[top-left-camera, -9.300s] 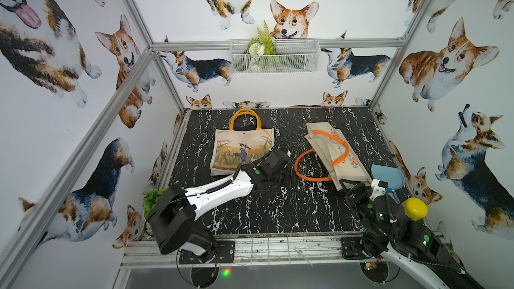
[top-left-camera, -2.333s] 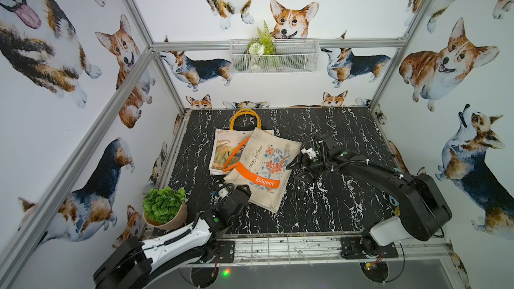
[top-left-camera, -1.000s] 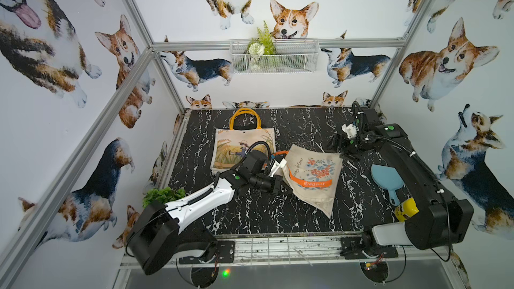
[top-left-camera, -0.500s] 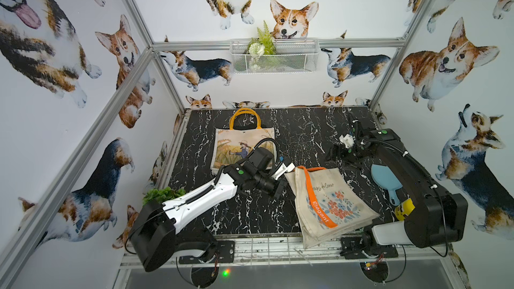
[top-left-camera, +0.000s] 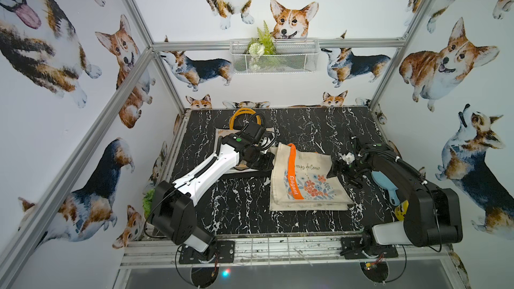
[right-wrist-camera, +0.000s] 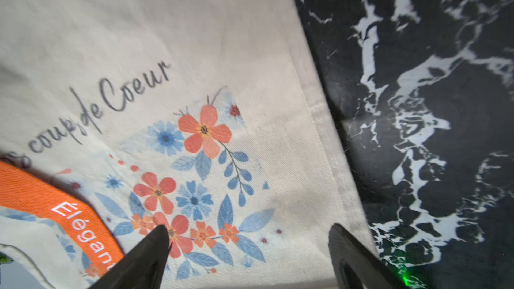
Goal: Put away the canvas bag
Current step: Press the canvas bag at the center of the board, then pick up the canvas bag from the center of the board.
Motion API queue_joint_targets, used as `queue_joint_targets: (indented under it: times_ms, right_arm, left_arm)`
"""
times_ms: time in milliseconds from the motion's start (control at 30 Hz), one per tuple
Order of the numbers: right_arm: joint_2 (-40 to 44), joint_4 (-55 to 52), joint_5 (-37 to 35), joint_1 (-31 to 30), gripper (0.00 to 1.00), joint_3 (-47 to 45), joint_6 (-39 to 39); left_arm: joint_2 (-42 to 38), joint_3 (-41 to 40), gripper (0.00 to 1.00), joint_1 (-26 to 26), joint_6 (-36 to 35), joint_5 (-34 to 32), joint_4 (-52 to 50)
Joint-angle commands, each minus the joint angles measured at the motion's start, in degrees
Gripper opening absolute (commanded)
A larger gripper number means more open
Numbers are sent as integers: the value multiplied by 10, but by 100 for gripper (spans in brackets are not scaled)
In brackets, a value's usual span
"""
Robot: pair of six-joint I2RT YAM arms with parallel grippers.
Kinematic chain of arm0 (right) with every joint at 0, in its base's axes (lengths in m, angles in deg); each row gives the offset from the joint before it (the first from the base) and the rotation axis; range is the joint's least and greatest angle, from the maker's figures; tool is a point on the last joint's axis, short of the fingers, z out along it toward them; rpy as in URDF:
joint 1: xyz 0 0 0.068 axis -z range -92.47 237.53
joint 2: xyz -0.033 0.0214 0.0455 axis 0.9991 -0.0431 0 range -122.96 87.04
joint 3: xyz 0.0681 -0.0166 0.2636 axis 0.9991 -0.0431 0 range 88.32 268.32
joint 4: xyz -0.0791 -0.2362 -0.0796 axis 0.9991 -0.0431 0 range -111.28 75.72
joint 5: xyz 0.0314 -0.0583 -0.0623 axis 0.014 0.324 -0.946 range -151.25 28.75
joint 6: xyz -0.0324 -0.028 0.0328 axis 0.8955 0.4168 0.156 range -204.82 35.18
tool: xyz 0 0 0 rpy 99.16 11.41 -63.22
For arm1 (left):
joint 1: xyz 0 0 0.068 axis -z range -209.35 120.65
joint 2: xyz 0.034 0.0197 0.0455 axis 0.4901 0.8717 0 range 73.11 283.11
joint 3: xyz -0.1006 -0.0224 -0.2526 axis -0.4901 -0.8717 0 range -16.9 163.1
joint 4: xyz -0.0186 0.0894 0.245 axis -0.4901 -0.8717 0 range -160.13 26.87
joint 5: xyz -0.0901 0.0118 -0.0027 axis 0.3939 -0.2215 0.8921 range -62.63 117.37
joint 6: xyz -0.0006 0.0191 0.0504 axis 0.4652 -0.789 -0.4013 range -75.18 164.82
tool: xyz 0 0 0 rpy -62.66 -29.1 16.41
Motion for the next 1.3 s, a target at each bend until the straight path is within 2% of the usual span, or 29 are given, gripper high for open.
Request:
queue_joint_targets:
  times_ms: [0, 67, 267, 433, 500, 700, 767, 833, 867, 1000, 1133, 1267]
  right_arm:
    - [4, 44, 32, -12, 91, -32, -28]
    - [6, 57, 28, -22, 91, -42, -38]
    - [-8, 93, -5, -27, 94, -58, -55]
    - [-64, 170, 45, -26, 94, -73, -86]
    - [-78, 195, 47, -25, 94, -73, -98]
    - [-110, 243, 45, -25, 93, -64, -120]
    - [-109, 254, 46, -23, 93, -69, -130]
    - [-104, 271, 55, -21, 93, -82, -140]
    - [-100, 278, 59, -20, 92, -89, -145]
    - [-79, 307, 72, -15, 92, -126, -164]
    - [-71, 323, 87, -8, 92, -150, -168]
    - [-71, 328, 98, -2, 91, -161, -167]
  left_arm:
    - [37, 79, 0, -8, -43, -39, -48]
    - [67, 131, 0, -19, -55, -67, -73]
    - [115, 223, 0, -76, -62, -60, -90]
    - [153, 246, 0, -101, -89, -79, -134]
    - [159, 224, 0, -103, -87, -90, -132]
    - [116, 86, 0, -98, -45, -40, -38]
    - [100, 38, 11, -94, -33, -43, -17]
    - [78, -23, 30, -95, -11, -29, 27]
    - [69, -47, 34, -95, 0, -19, 47]
    - [33, -139, 40, -104, 57, 27, 137]
    - [36, -211, 40, -117, 119, 85, 237]
    - [54, -240, 40, -117, 130, 83, 276]
